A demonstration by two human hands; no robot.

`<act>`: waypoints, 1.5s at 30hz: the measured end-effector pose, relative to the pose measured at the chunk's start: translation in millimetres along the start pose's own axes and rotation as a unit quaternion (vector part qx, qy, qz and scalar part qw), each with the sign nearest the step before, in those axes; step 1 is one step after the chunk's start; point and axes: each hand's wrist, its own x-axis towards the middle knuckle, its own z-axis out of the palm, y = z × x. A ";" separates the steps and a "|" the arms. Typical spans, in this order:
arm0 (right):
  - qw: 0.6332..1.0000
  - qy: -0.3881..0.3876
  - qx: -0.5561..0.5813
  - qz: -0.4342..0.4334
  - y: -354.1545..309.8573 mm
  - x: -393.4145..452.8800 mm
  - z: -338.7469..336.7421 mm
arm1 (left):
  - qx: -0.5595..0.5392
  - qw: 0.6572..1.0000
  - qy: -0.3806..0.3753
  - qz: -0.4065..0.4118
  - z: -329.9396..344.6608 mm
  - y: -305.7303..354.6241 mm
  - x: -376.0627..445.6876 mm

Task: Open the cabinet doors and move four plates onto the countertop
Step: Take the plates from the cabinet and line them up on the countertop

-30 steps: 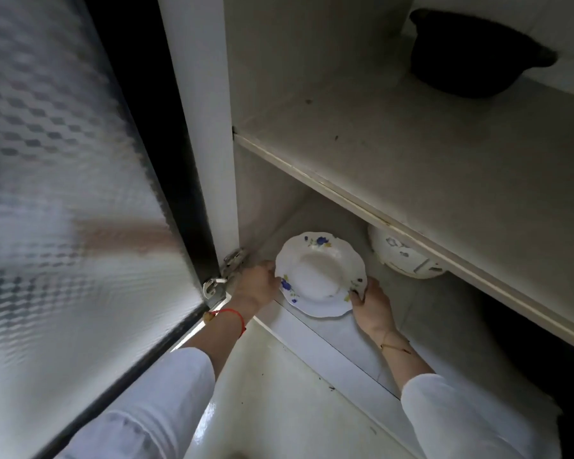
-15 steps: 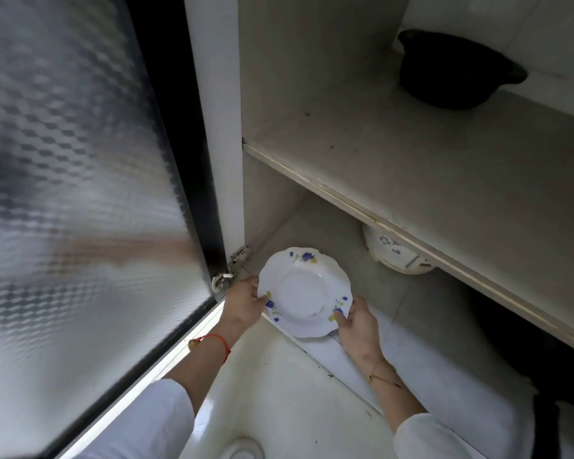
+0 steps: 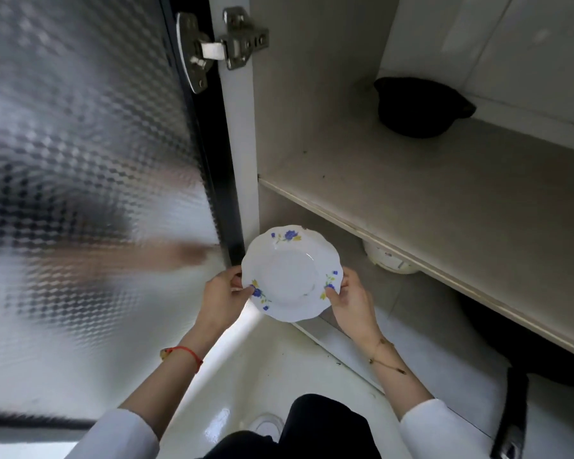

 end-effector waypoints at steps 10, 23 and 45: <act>1.000 -0.017 0.000 0.008 -18.8 -2.9 4.5 | -0.009 1.000 0.017 -0.008 -21.6 9.5 -5.0; 0.990 -0.093 -0.052 0.096 -135.1 -107.3 -60.5 | -0.013 0.995 -0.040 -0.086 -127.9 89.2 -97.3; 0.991 -0.111 -0.029 0.064 -417.2 -294.7 -264.5 | -0.059 0.991 -0.001 -0.117 -365.2 355.2 -303.3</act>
